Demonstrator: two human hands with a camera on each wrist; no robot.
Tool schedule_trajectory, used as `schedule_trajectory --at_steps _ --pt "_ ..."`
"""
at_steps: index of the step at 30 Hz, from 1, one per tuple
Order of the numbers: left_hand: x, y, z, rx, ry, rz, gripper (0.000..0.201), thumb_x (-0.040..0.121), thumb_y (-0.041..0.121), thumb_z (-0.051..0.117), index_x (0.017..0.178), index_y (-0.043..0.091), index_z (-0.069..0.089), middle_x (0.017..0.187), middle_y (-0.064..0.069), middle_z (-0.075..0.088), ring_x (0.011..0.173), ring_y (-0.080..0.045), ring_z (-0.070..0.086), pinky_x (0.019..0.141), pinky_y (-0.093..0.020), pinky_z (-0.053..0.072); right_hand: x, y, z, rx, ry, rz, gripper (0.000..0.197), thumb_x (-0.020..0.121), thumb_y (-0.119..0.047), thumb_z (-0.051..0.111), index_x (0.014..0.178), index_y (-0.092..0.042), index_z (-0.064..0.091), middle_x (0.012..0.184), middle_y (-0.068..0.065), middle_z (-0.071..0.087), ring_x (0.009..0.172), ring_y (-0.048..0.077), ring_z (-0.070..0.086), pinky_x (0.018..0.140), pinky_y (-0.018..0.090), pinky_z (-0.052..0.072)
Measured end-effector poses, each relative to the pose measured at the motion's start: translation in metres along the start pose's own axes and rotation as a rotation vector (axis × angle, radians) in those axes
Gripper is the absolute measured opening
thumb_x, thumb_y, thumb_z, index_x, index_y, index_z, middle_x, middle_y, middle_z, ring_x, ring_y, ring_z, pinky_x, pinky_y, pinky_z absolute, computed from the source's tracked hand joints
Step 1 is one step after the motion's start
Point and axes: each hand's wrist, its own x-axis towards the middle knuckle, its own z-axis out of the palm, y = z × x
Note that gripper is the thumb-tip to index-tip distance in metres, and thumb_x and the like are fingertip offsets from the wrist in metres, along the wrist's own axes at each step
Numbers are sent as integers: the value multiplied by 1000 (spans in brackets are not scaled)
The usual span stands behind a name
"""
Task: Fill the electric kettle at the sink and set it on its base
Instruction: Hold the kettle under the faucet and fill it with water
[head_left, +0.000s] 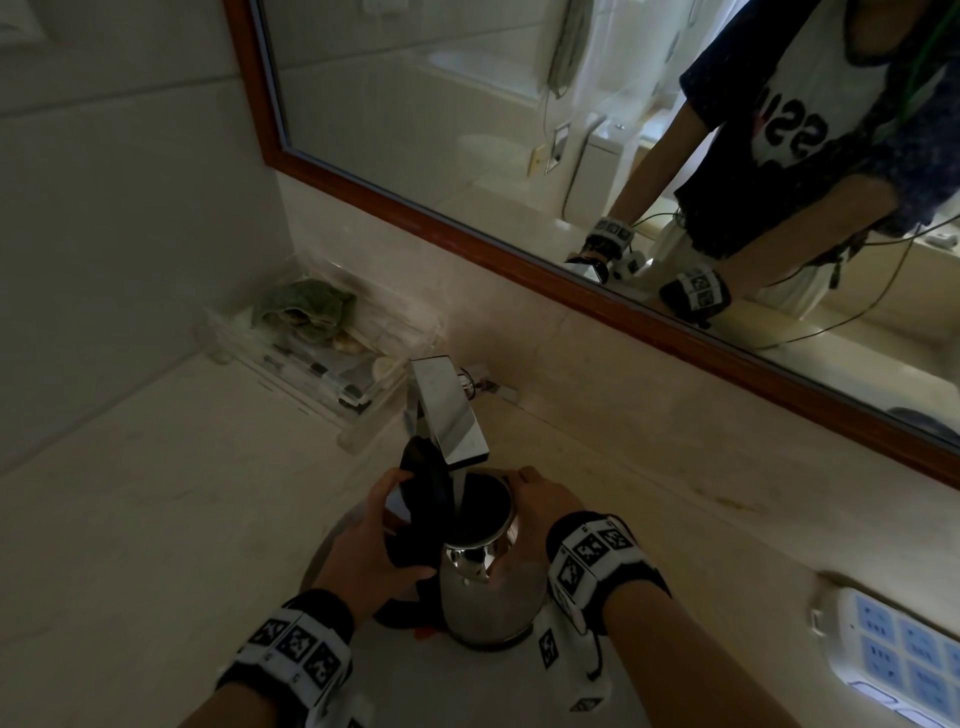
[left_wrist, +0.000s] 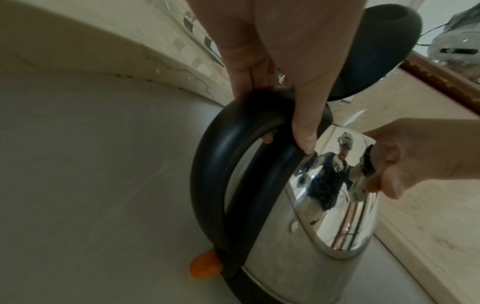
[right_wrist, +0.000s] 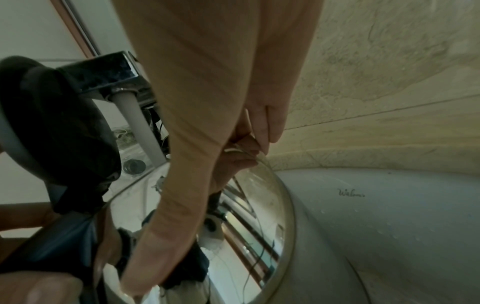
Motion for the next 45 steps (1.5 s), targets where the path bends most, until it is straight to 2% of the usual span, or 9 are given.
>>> schedule_trajectory --at_steps 5,9,14,17,25,30,38,42,45 --pt "-1 1 1 9 -2 -8 103 62 12 81 132 36 9 98 3 53 93 -13 51 81 -23 39 -2 -1 0 -2 14 5 112 54 -42 89 146 -17 28 143 6 34 126 31 48 104 40 46" --pt "0 -1 0 0 -6 -9 102 63 13 81 122 46 4 99 3 53 96 -15 51 83 -25 39 -3 -2 -1 2 15 2 112 55 -42 88 147 -18 27 144 6 34 127 31 48 104 40 46" --pt "1 -4 2 -16 -6 -7 103 62 12 81 126 45 8 99 4 54 94 -13 52 80 -23 40 -4 -2 -1 -22 15 1 100 66 -36 83 146 -18 27 144 9 33 126 33 48 104 41 45" --pt "1 -8 3 -18 -1 -9 102 62 13 81 120 50 7 101 3 54 96 -15 54 81 -24 41 -5 -2 -2 -29 5 2 96 71 -34 80 147 -17 25 146 10 31 128 34 46 105 41 44" --pt "-1 -3 2 -9 -4 -5 97 62 12 81 111 55 10 98 4 54 92 -13 52 78 -24 40 -4 -3 -2 -23 7 10 102 68 -36 82 148 -14 23 147 11 30 127 34 46 105 40 43" --pt "0 -3 3 -13 -6 -24 97 62 12 81 115 51 10 99 1 54 94 -16 52 81 -26 41 -6 -3 -2 -24 -5 8 103 65 -39 84 147 -18 25 146 9 31 128 33 46 105 42 44" --pt "0 -6 3 -18 20 -9 100 59 13 83 106 64 11 102 2 57 99 -19 56 86 -32 45 -7 -3 -4 -41 -19 5 98 69 -35 81 148 -17 25 149 11 28 130 35 44 106 42 43" --pt "1 -9 4 -32 19 -4 100 58 15 84 106 66 12 103 7 55 99 -19 56 87 -33 46 -6 -3 -3 -39 -12 1 100 67 -36 83 147 -17 26 148 10 29 129 33 45 105 41 44" --pt "1 -12 5 -83 13 7 109 48 21 85 103 77 10 105 21 50 102 -20 55 92 -43 49 -5 -3 -2 -18 -10 10 108 60 -40 86 147 -20 26 149 7 29 130 31 45 105 41 45"
